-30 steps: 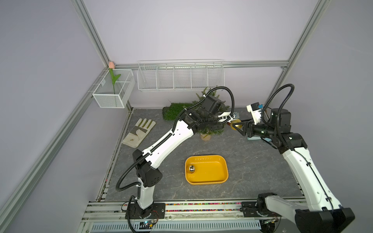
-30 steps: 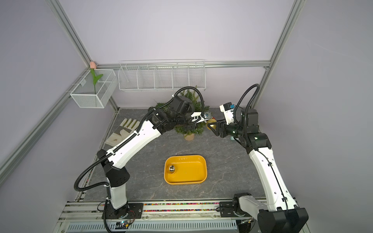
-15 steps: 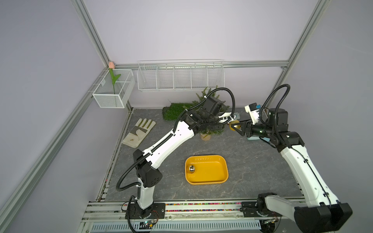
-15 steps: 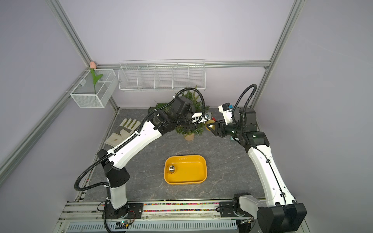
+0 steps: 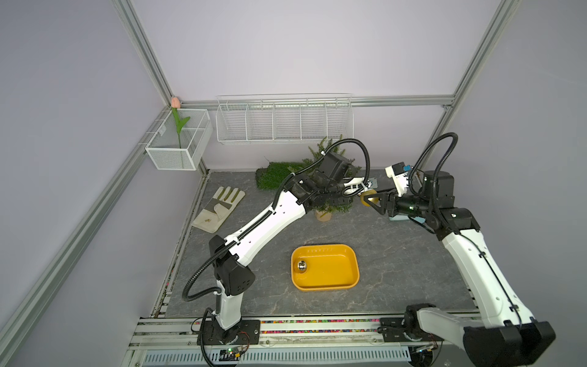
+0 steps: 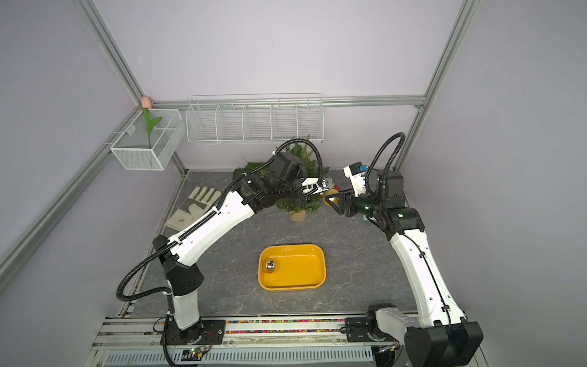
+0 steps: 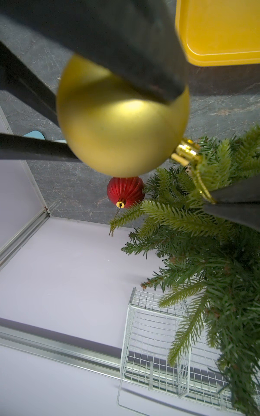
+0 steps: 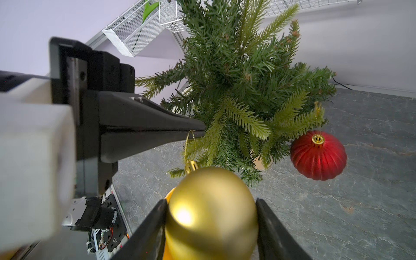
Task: Decorate the small christmas tree with ornaments
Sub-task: Hang an ornament on the christmas tree.
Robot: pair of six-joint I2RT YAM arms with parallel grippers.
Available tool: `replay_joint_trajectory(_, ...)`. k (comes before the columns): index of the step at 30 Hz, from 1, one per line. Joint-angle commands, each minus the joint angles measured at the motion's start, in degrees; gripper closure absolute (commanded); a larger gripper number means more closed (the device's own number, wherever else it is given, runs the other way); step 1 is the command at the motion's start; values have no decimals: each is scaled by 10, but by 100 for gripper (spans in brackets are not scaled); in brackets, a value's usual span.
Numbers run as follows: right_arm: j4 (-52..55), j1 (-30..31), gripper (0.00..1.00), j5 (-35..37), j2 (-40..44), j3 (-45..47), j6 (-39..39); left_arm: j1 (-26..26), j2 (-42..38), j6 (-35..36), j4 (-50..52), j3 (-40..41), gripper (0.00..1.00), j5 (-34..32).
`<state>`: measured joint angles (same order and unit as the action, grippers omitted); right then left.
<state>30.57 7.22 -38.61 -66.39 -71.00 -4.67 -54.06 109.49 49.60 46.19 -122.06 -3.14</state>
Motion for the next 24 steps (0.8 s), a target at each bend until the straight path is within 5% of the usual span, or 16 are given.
replay_joint_trajectory(1,-10,-1,60,-5,15,8,4,-3,-19,10,-4,12,100,5)
replay_joint_trajectory(24,0,-1,60,4,-7,13,13,-3,-19,10,-19,45,100,-22)
